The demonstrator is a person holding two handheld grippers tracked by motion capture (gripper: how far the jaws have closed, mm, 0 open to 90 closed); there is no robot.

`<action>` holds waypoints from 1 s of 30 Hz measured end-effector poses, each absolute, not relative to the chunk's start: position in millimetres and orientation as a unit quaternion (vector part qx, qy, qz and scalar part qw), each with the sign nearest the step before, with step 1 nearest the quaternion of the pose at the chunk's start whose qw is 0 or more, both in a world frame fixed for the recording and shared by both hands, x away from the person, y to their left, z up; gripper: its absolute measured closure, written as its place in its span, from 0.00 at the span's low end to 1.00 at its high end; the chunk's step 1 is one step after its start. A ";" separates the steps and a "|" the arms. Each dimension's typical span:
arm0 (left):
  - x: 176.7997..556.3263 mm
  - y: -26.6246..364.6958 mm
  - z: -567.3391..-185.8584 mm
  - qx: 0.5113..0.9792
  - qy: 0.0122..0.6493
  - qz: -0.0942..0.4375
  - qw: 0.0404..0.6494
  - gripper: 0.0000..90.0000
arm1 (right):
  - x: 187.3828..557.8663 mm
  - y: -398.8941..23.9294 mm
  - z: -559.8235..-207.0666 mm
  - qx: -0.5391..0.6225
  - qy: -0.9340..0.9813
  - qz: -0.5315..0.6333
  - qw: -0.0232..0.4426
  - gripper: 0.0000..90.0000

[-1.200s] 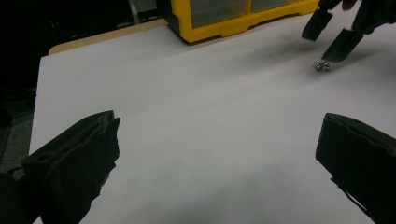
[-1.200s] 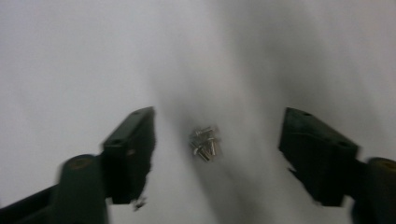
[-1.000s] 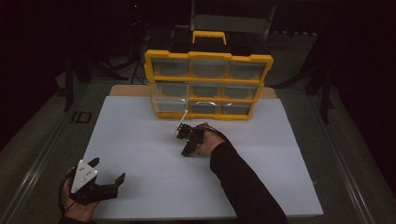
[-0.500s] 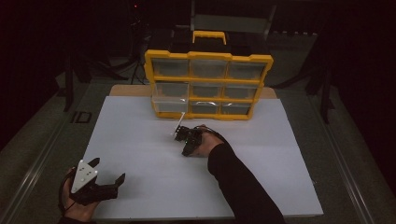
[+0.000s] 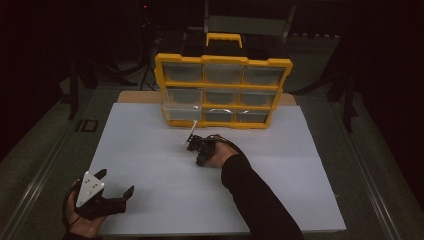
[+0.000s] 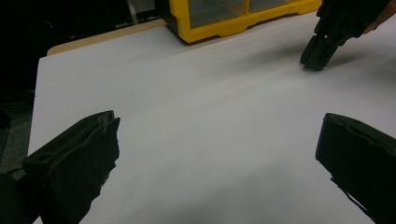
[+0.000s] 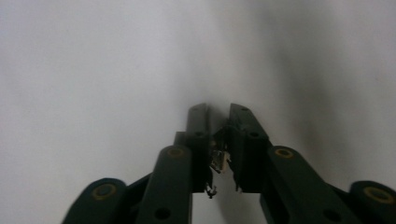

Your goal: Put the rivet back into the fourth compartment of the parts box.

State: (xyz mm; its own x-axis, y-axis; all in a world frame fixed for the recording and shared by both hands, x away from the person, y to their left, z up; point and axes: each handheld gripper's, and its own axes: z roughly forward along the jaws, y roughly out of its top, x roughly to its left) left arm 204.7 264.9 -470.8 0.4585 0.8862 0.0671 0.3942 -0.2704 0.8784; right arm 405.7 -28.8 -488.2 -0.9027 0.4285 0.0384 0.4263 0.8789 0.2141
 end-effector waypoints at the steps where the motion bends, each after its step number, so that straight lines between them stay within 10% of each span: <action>1: 204.7 264.8 -470.8 0.742 0.431 0.291 0.423 0.00 | 405.9 -29.0 -488.1 0.224 0.968 0.110 0.004 0.89; 30: 205.1 264.6 -471.4 0.744 0.431 0.288 0.421 0.00 | 404.2 -24.7 -487.7 0.226 0.964 0.139 -0.008 0.88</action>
